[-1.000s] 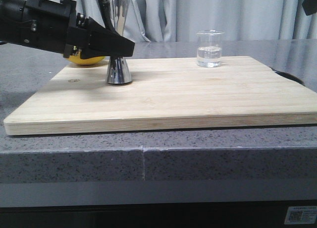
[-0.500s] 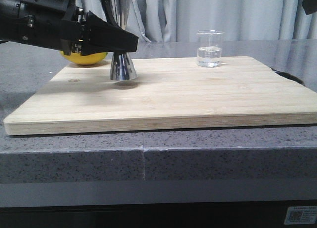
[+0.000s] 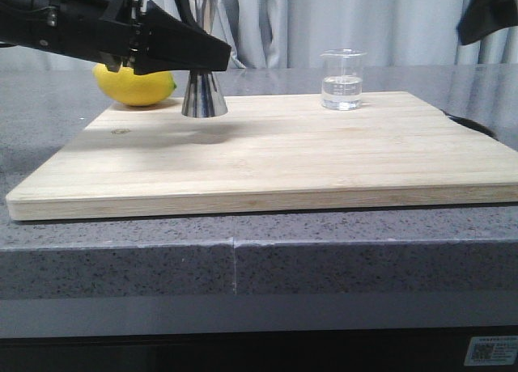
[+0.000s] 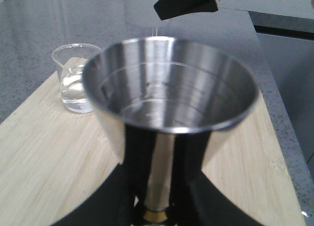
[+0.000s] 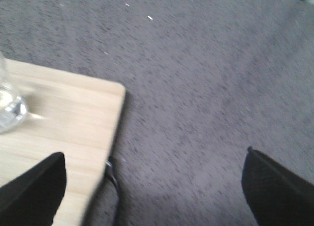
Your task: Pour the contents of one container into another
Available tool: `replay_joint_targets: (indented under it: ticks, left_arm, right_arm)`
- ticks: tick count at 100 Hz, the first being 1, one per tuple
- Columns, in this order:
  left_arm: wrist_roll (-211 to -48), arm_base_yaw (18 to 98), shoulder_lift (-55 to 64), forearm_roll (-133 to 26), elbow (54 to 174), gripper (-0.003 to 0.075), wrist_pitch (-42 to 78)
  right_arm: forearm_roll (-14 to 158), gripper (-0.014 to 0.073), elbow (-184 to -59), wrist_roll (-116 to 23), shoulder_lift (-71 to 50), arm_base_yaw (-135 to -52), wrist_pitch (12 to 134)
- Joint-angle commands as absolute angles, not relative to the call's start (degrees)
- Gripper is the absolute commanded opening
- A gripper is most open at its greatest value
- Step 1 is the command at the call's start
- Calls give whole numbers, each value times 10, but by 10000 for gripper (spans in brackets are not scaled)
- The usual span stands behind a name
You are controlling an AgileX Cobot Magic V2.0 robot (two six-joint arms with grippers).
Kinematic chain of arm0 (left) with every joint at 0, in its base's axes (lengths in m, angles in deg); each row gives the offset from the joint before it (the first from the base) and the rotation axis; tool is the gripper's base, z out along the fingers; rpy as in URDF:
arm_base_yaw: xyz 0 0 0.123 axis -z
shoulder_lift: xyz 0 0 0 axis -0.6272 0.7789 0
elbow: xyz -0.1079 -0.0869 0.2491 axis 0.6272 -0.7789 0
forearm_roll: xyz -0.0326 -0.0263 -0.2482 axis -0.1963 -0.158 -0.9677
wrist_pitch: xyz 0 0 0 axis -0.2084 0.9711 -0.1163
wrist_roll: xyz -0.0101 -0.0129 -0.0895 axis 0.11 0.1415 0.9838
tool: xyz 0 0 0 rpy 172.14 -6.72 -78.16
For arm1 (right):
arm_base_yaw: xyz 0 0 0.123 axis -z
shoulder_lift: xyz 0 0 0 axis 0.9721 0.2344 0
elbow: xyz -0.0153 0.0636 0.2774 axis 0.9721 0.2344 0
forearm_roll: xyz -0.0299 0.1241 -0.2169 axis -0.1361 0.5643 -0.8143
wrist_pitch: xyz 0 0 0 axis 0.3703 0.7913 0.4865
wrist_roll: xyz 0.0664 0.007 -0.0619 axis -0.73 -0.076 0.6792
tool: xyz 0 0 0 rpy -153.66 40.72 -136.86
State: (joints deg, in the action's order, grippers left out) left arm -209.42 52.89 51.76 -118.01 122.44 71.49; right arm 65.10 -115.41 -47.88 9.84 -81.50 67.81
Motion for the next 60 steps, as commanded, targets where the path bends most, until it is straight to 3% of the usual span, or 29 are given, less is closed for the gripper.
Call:
replay_joint_targets:
  ticks: [1,60]
  left_arm:
    - [-2087,538,486,-1218,1243,-19,778]
    - [-2087,556,486,-1230,1245,-19,779]
  right_arm:
    - [648,657,-1154,-469,89,-837,594]
    - [633,657,-1060,-520,94,-900,417]
